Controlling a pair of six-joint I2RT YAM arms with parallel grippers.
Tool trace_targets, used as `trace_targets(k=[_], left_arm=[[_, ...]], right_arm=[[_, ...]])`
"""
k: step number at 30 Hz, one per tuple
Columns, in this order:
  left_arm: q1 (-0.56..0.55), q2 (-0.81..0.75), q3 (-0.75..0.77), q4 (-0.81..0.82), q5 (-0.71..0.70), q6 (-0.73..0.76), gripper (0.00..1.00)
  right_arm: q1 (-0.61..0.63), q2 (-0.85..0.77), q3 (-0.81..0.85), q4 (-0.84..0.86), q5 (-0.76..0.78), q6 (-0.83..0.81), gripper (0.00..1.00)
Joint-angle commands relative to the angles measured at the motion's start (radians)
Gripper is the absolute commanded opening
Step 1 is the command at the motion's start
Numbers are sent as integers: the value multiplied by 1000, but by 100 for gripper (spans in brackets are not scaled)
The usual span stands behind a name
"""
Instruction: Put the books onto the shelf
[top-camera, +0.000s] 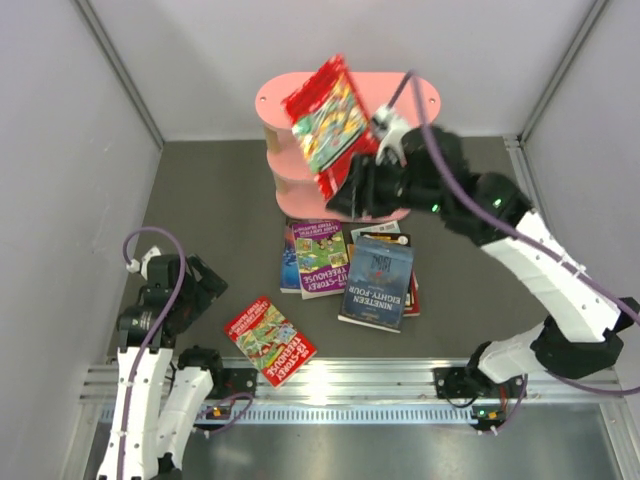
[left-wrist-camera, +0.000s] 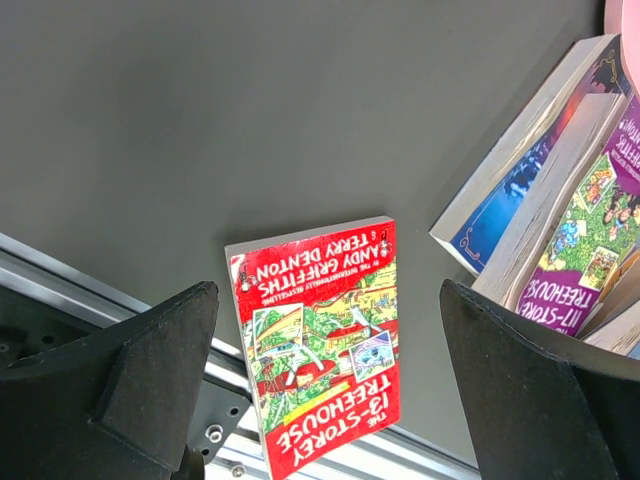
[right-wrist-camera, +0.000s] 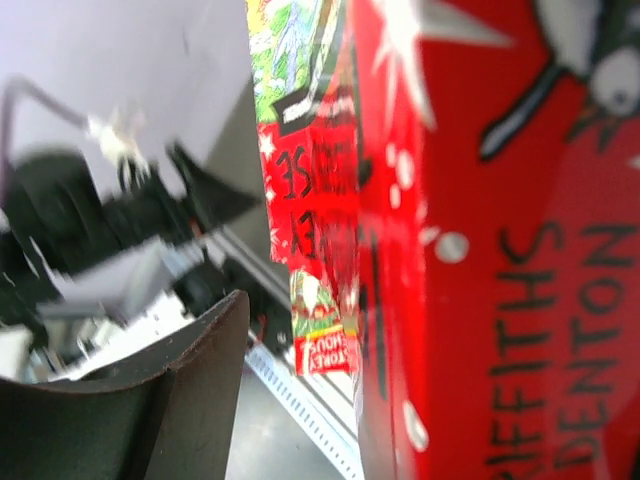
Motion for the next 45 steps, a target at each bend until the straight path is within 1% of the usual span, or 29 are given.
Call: trace_targets(k=[1, 2, 3, 4, 5, 6, 7, 8, 9, 10, 11, 12, 13, 14, 15, 16, 17, 18, 19, 20, 21, 23, 26, 29, 30, 32, 34, 35, 45], left_arm=[[3, -1, 4, 47, 8, -4, 97], [3, -1, 1, 49, 9, -6, 97], [3, -1, -1, 50, 9, -7, 97], [3, -1, -2, 52, 14, -9, 97], [3, 1, -2, 55, 14, -7, 97], [3, 7, 5, 55, 8, -7, 97], [3, 10, 13, 50, -1, -1, 97], [3, 13, 20, 44, -20, 2, 97], [3, 19, 36, 41, -23, 5, 97], [3, 22, 42, 41, -26, 14, 97], [3, 22, 47, 38, -28, 16, 97], [3, 28, 57, 32, -29, 17, 97], [3, 28, 60, 26, -32, 20, 97], [3, 27, 65, 20, -35, 21, 97], [3, 21, 68, 15, -40, 22, 97], [3, 16, 67, 7, -44, 24, 97], [3, 5, 65, 3, -51, 24, 97], [3, 1, 65, -3, -64, 25, 97], [3, -4, 64, -6, -69, 25, 97], [3, -10, 62, -11, -72, 25, 97], [3, -12, 60, -11, -72, 24, 97], [3, -12, 60, -8, -72, 16, 97], [3, -3, 60, -2, -72, 8, 97], [3, 10, 67, 1, -77, 4, 97], [3, 10, 67, 4, -80, 4, 97], [3, 10, 68, 3, -83, 1, 97], [3, 8, 68, 1, -86, -4, 97], [3, 7, 67, 1, -89, -4, 97], [3, 4, 83, -14, -97, -18, 97]], right_arm=[[-198, 29, 241, 23, -101, -21, 0], [-230, 53, 289, 20, -127, -17, 0], [-262, 78, 332, 20, -185, -9, 0], [-325, 125, 398, 22, -216, 0, 0], [-355, 145, 418, 26, -244, 11, 0], [-385, 161, 428, 58, -310, 47, 0], [-414, 179, 414, 84, -339, 71, 0], [-466, 182, 394, 113, -368, 95, 0], [-491, 184, 370, 197, -434, 155, 0], [-538, 181, 312, 239, -465, 189, 0], [-560, 178, 278, 294, -500, 225, 0], [-583, 175, 245, 342, -567, 300, 0], [-602, 169, 184, 438, -595, 339, 0], [-640, 161, 149, 491, -624, 376, 0], [-661, 155, 115, 540, -669, 453, 0], [-683, 137, 45, 595, -683, 491, 0], [-726, 127, 9, 693, -707, 529, 0], [-749, 120, -23, 757, -721, 617, 0], [-767, 113, -83, 813, -738, 662, 0], [-804, 116, -101, 909, -770, 701, 0], [-818, 121, -114, 937, -784, 760, 0], [-852, 138, -126, 992, -812, 799, 0], [-876, 182, -129, 1048, -891, 884, 0], [-886, 210, -151, 1143, -957, 979, 0], [-887, 215, -161, 1214, -977, 1041, 0], [-886, 215, -197, 1279, -1000, 1136, 0], [-886, 204, -241, 1360, -1007, 1184, 0], [-886, 199, -253, 1371, -1007, 1207, 0], [-887, 189, -359, 1425, -967, 1224, 0]])
